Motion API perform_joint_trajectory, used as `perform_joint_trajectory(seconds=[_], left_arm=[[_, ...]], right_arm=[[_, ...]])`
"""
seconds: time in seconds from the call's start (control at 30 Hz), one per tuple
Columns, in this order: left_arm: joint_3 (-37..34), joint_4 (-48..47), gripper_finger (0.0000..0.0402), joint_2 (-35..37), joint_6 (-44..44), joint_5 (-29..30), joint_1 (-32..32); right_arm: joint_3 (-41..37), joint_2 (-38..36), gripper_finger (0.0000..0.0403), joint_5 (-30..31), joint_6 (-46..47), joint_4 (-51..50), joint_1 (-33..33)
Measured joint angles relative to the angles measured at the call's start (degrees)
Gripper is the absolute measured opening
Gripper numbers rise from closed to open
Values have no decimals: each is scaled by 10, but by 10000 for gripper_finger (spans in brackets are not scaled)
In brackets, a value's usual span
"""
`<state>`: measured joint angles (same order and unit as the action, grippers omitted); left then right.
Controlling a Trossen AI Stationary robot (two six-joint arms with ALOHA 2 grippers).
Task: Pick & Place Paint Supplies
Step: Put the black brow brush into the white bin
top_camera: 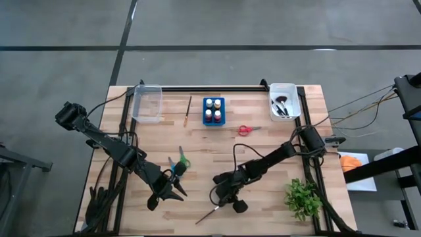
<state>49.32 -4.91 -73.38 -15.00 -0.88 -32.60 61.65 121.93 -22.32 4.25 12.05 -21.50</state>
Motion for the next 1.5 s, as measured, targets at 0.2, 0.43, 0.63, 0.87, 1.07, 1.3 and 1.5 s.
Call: perform_joint_trajectory(seconds=[0.2, 0.43, 0.63, 0.87, 1.07, 1.3, 1.5], left_arm=[[0, 0, 95, 0, 0, 0, 0], [0, 0, 95, 0, 0, 0, 0], [0, 0, 95, 0, 0, 0, 0], [0, 0, 95, 0, 0, 0, 0], [0, -1, 95, 0, 0, 0, 0], [-2, -2, 95, 0, 0, 0, 0], [-2, 0, 95, 0, 0, 0, 0]], right_arm=[[0, -4, 14, 2, -20, 0, 0], [-2, -13, 13, 12, -40, 0, -1], [-2, -14, 12, 30, -46, -1, -1], [-2, -19, 12, 47, -55, -2, -1], [-3, -36, 11, 66, -56, -10, -2], [-8, -69, 11, 157, -70, -60, -25], [-38, -112, 11, 224, -75, -67, -41]])
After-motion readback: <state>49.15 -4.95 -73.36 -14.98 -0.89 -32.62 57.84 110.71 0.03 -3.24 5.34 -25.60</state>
